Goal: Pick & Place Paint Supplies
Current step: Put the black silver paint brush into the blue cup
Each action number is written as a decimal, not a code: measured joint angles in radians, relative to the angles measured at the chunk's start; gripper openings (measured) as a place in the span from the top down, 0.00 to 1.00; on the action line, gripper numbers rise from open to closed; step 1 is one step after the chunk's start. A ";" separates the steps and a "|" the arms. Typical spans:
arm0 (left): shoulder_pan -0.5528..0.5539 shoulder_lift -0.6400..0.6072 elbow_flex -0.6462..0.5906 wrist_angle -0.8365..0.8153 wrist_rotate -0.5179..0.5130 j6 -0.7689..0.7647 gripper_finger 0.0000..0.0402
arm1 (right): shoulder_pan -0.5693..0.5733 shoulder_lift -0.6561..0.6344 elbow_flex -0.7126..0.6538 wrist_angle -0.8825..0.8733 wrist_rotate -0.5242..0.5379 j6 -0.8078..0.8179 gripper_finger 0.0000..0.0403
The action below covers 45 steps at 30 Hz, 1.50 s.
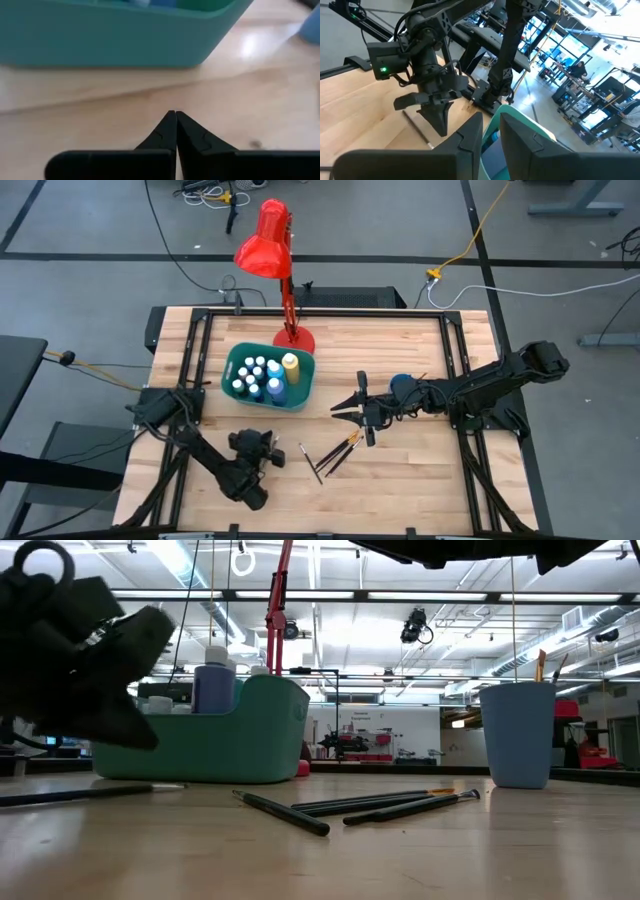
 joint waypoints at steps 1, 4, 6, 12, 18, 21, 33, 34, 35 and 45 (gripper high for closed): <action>0.004 0.000 0.004 -0.001 -0.020 0.005 0.99 | 0.000 0.000 0.000 0.000 0.000 0.000 0.81; 0.014 -0.002 0.013 -0.004 -0.057 0.015 0.99 | 0.000 0.000 0.000 0.000 0.000 0.000 0.81; 0.023 -0.002 0.017 -0.007 -0.028 0.055 0.98 | 0.000 0.000 0.000 0.000 0.000 0.002 0.81; 0.051 -0.002 0.021 0.313 -0.177 0.235 0.95 | 0.000 0.000 0.000 0.000 0.000 0.021 0.81; 0.140 -0.004 0.022 0.808 0.008 1.029 0.94 | 0.000 0.000 0.000 0.000 -0.001 0.025 0.81; 0.181 -0.004 0.022 0.900 0.036 1.142 0.94 | 0.000 0.000 0.000 -0.001 -0.001 0.026 0.81; 0.242 -0.027 0.029 0.891 0.278 1.058 0.70 | 0.000 0.000 0.000 -0.004 -0.001 0.026 0.81; 0.246 -0.038 0.029 0.889 0.287 1.055 0.69 | 0.000 0.000 0.000 -0.004 -0.001 0.026 0.81; 0.250 -0.049 0.030 0.881 0.285 1.064 0.69 | 0.000 0.000 0.000 -0.006 -0.001 0.026 0.81; 0.252 -0.210 0.029 0.664 0.074 1.227 0.74 | 0.003 0.000 0.001 -0.120 -0.025 0.119 0.81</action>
